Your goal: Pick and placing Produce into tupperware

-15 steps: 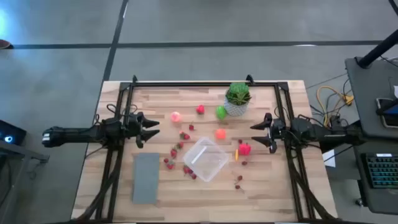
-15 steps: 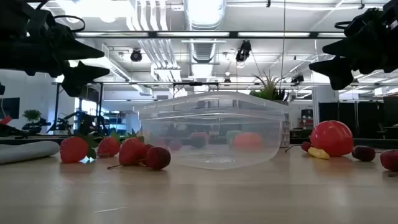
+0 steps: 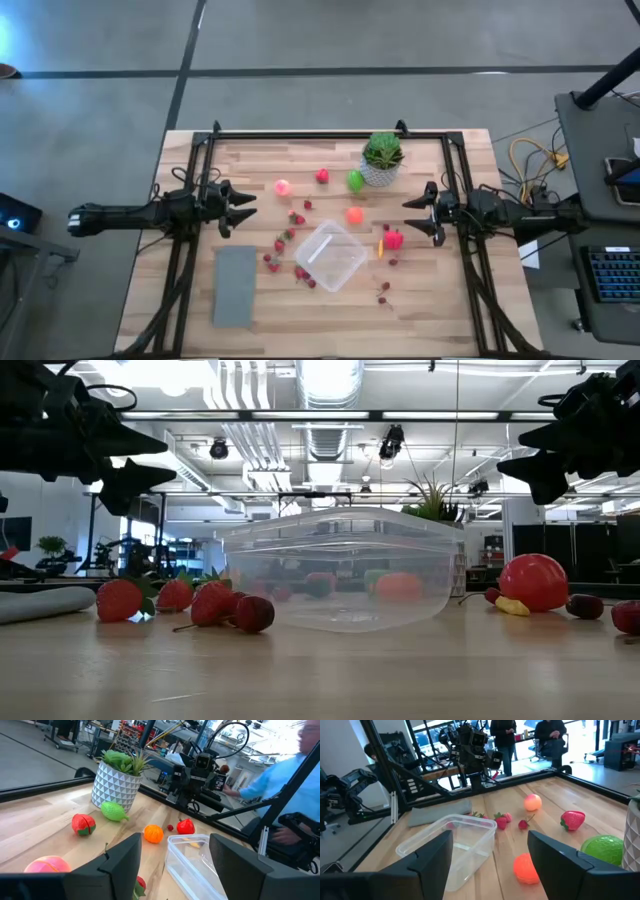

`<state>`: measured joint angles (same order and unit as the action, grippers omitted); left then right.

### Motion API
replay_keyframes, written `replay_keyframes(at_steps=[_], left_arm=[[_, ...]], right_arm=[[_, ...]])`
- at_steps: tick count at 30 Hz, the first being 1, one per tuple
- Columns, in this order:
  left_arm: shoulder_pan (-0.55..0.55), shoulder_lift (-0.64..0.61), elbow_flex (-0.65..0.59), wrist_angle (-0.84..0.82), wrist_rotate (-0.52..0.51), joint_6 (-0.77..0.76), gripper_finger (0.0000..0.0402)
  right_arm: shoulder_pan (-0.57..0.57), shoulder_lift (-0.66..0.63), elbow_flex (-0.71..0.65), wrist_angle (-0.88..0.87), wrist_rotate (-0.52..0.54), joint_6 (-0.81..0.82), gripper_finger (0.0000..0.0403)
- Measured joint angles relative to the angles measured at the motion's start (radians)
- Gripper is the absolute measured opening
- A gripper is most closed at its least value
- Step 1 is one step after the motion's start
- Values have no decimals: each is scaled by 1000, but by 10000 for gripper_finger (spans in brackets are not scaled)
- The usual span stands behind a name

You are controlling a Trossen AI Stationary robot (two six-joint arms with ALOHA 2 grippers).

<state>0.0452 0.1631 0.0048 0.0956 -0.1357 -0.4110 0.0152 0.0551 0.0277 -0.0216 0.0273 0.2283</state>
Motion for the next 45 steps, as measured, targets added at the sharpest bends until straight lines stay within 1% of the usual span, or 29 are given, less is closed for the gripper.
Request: replay_keyframes(at_steps=[31, 35, 39, 41, 43, 45], left_arm=[[0, 0, 0, 0, 0, 0, 221], [0, 0, 0, 0, 0, 0, 221], [0, 0, 0, 0, 0, 0, 221], [0, 0, 0, 0, 0, 0, 221], [0, 0, 0, 0, 0, 0, 221], [0, 0, 0, 0, -7, 0, 221]], right_arm=[[0, 0, 0, 0, 0, 0, 249], [-1, 0, 0, 58, 0, -6, 249], [-1, 0, 0, 201, 11, 162, 249], [-1, 7, 0, 286, 68, 235, 249], [-1, 8, 0, 354, 144, 350, 249], [-1, 7, 0, 395, 218, 413, 249]])
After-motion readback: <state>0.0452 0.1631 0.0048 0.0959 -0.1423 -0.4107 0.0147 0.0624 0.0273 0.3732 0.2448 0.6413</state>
